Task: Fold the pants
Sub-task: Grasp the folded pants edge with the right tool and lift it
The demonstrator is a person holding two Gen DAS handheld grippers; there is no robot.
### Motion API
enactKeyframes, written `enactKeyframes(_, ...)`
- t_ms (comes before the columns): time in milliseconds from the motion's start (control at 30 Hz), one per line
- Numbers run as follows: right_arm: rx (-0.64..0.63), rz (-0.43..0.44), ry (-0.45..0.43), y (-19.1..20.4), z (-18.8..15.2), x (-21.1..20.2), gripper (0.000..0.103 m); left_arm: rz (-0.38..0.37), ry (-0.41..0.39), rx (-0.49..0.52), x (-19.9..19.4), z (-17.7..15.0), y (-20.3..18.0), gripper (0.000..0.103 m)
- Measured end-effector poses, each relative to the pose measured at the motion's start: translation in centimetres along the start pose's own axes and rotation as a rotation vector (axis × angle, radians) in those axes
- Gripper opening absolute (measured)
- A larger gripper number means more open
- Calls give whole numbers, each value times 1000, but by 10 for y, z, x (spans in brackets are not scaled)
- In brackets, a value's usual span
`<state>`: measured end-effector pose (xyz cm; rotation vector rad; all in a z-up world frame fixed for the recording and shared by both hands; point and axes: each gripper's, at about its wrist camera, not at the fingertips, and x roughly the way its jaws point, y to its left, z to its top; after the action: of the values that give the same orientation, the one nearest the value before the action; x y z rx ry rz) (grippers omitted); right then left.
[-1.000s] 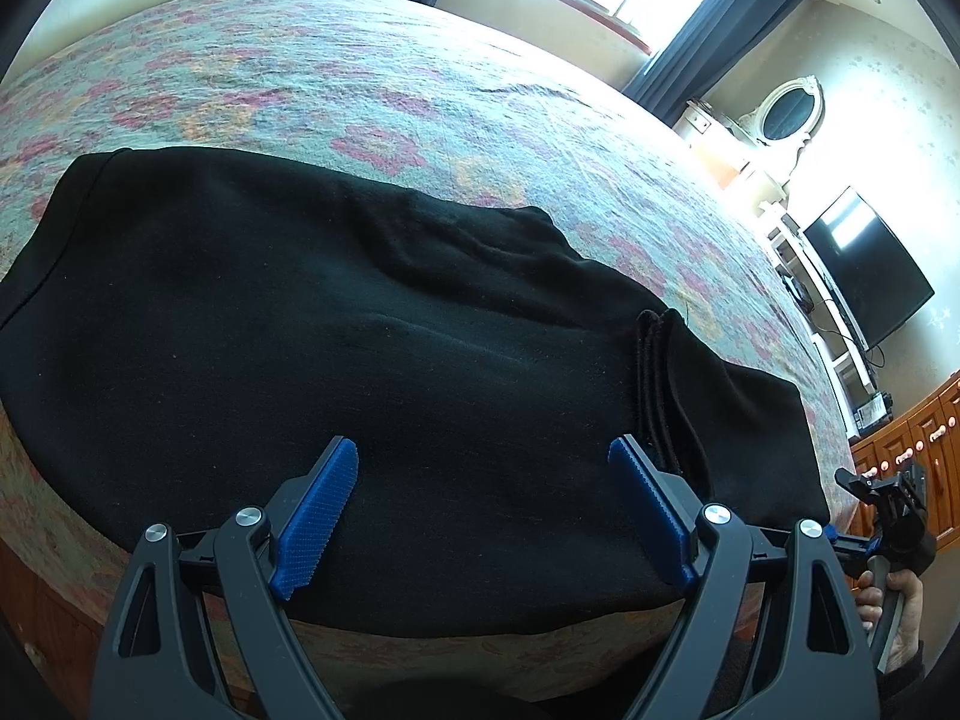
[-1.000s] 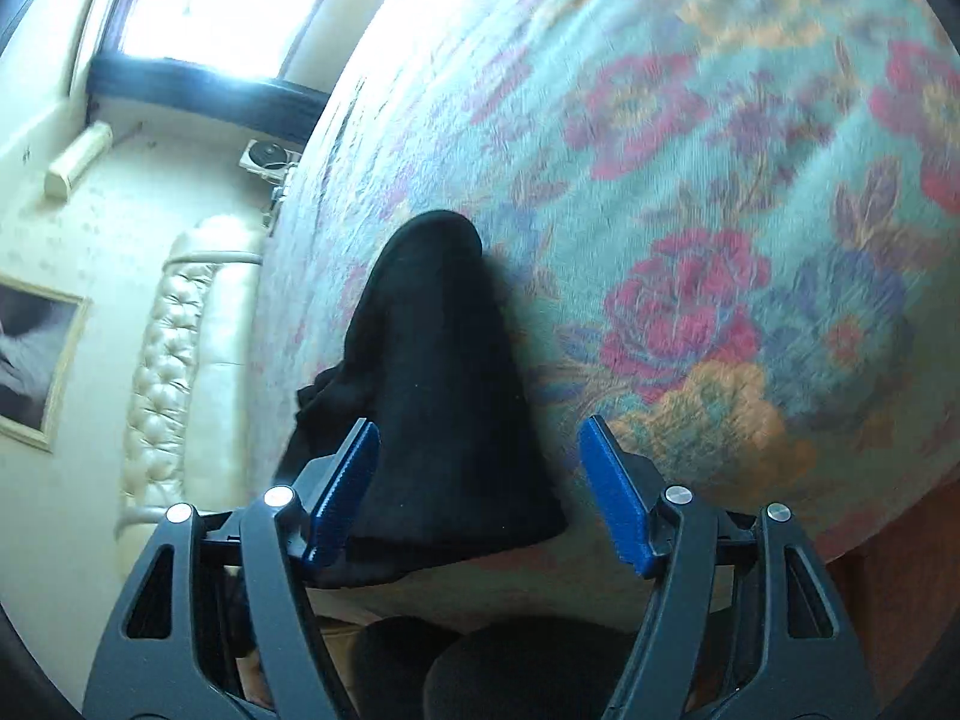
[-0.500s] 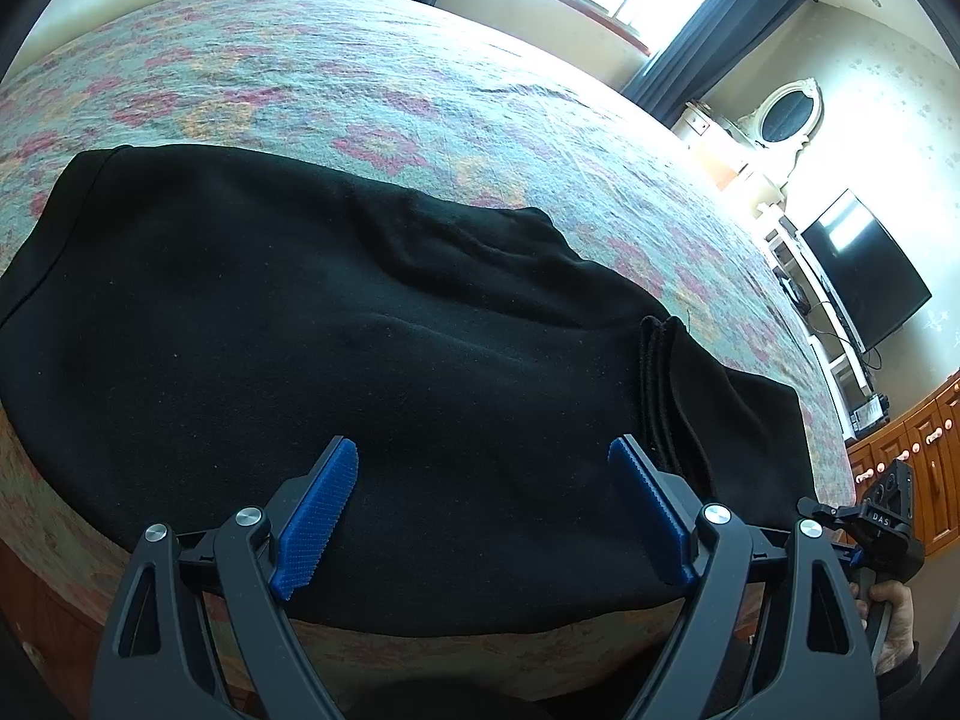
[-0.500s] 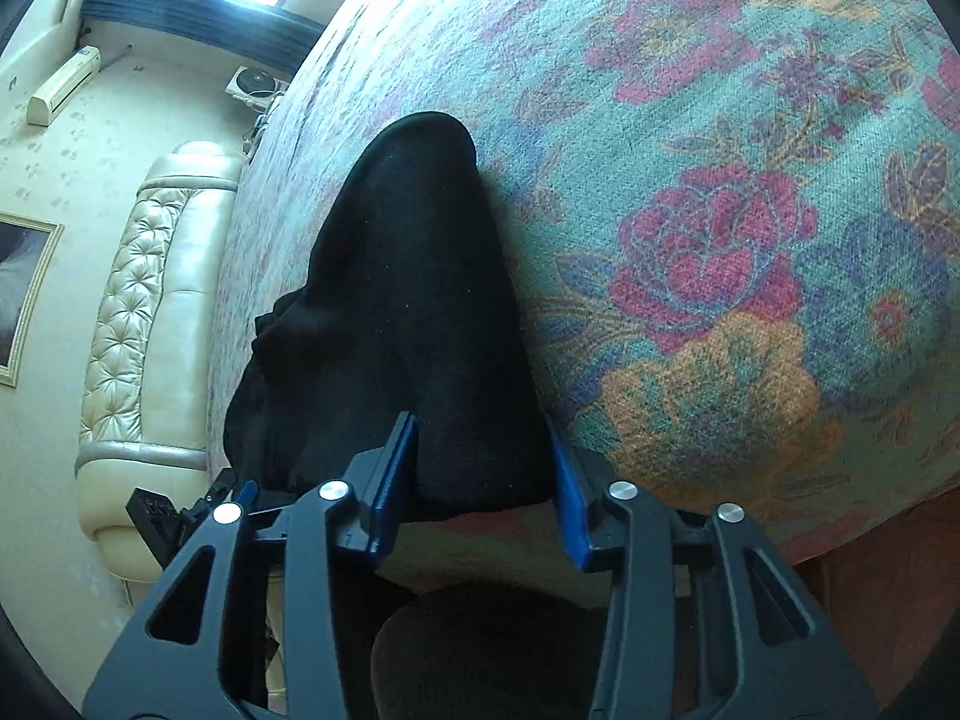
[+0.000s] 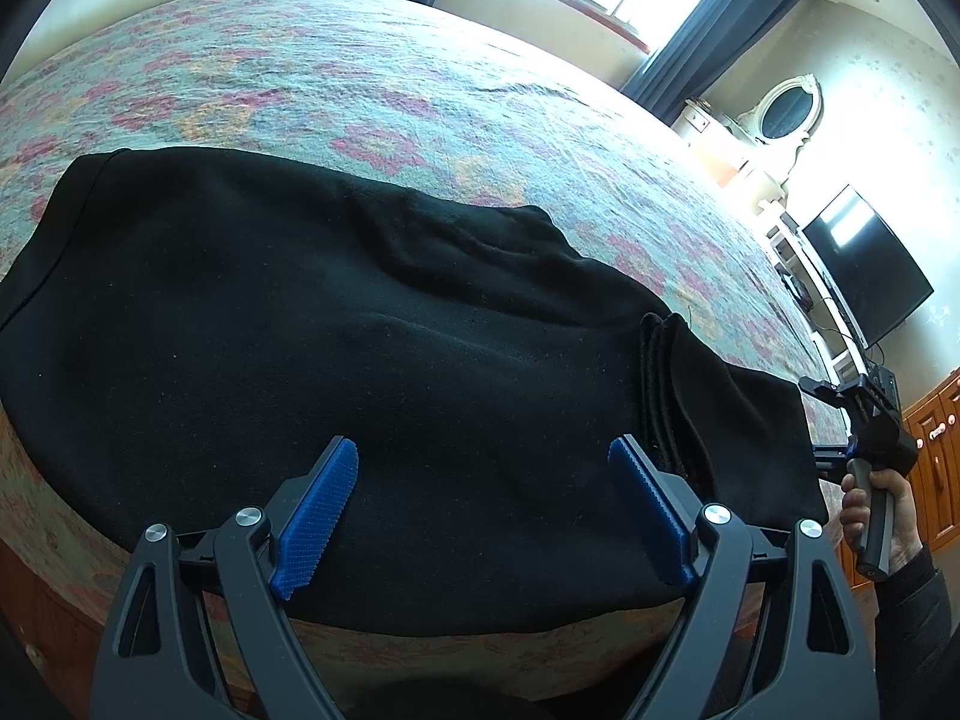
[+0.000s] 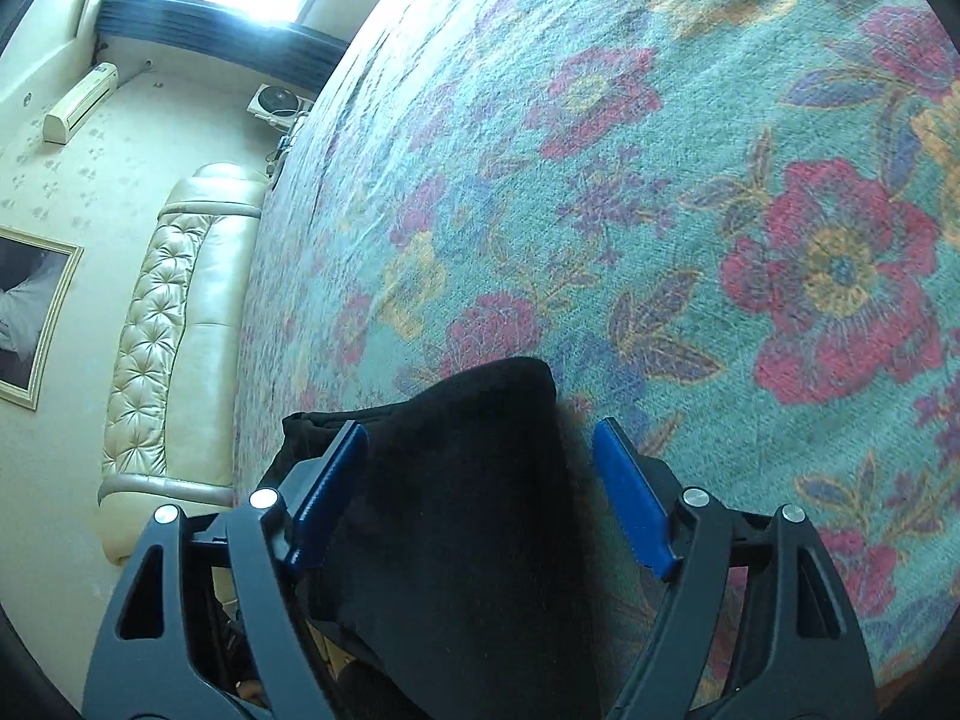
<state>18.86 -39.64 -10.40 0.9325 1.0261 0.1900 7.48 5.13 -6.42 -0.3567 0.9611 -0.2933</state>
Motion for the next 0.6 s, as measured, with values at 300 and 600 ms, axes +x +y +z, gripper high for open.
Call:
enactKeyframes(300, 13, -2, 25, -9, 2, 18, 34, 6, 3, 16, 3, -1, -2, 85)
enactKeyframes(600, 5, -2, -165, -5, -16, -27, 70, 20, 4, 44, 4, 0, -5, 85)
